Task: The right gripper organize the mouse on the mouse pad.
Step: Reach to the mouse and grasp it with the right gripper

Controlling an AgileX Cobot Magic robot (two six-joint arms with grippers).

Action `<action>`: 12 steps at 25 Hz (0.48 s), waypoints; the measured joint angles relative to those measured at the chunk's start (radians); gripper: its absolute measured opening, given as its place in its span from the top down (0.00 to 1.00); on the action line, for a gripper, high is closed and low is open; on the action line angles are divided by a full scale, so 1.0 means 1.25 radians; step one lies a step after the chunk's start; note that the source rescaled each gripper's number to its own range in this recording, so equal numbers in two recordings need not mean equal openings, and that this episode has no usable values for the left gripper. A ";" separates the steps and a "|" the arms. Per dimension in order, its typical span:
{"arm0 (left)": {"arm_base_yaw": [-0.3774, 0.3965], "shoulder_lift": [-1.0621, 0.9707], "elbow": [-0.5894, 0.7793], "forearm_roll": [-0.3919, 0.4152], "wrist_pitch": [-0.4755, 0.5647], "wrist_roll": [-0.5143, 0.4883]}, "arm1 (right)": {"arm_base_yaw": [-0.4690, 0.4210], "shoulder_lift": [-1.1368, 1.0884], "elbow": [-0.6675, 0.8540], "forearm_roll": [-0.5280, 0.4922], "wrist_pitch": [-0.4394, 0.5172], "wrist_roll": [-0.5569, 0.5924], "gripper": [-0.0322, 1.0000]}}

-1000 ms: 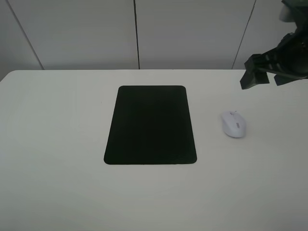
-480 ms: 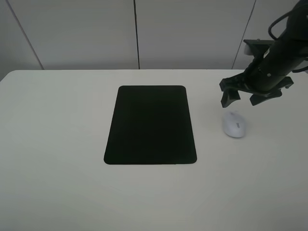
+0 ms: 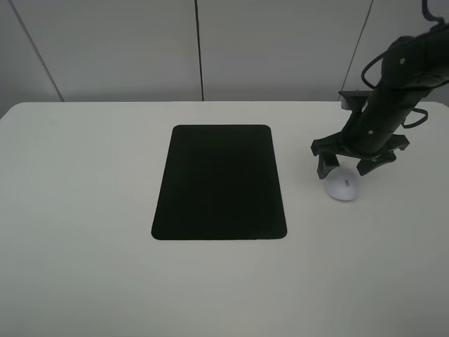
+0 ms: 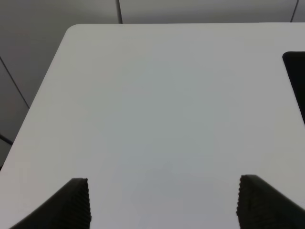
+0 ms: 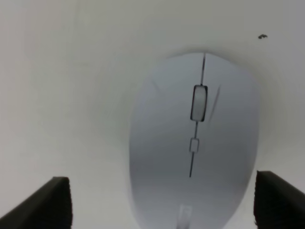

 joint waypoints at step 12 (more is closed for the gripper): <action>0.000 0.000 0.000 0.000 0.000 0.000 | -0.011 0.017 -0.001 -0.028 -0.028 0.039 0.29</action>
